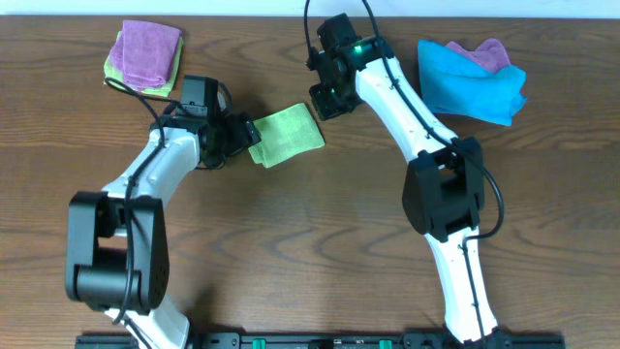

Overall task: Fold the cloth
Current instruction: 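Grasp the folded cloth's left side with the left gripper and fold it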

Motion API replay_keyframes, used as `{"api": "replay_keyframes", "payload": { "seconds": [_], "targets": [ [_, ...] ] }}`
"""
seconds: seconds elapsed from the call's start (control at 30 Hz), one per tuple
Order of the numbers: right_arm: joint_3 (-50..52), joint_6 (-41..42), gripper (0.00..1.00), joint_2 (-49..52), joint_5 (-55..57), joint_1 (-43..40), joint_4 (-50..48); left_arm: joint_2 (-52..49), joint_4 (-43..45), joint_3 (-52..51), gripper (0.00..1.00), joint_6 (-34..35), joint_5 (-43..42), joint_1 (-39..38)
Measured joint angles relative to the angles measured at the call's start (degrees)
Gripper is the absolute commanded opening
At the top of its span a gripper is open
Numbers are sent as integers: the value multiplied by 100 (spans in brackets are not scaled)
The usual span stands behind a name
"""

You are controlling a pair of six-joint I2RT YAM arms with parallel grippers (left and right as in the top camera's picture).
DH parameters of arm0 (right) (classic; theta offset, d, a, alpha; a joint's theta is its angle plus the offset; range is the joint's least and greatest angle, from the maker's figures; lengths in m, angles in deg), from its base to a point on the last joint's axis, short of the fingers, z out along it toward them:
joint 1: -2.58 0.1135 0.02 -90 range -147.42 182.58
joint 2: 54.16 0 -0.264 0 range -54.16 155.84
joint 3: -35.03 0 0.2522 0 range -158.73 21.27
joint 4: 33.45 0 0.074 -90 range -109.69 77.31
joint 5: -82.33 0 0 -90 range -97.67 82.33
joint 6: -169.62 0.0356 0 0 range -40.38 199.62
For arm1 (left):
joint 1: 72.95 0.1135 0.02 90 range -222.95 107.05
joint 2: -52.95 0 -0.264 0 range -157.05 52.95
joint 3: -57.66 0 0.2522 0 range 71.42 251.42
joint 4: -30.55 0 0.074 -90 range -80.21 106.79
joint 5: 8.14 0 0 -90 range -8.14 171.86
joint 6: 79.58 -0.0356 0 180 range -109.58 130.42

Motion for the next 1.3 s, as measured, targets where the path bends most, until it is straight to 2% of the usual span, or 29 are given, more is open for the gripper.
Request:
{"api": "replay_keyframes", "payload": {
  "seconds": [0.37,0.63,0.87,0.97,1.03,1.13,1.17,1.27,1.3],
  "targets": [
    [181,197,2,166,0,0,-289,-437,433,0,86,98,-177,0],
    [199,345,1,498,-42,2,-289,-619,927,52,87,321,-601,7],
    [201,450,1,538,-304,44,-310,-739,1073,114,85,481,-981,11],
    [201,470,2,546,-398,94,-330,-758,1069,114,80,544,-1064,11],
    [201,481,2,551,-417,140,-350,-778,1069,116,75,581,-1139,11],
    [201,481,2,553,-455,192,-345,-822,997,114,48,570,-1178,9],
    [201,481,2,553,-459,192,-337,-846,988,105,43,621,-1211,15],
    [201,483,2,555,-511,179,-282,-909,975,92,12,643,-1204,15],
    [195,483,1,555,-527,166,-234,-931,975,81,6,645,-1200,15]
  ]
}}
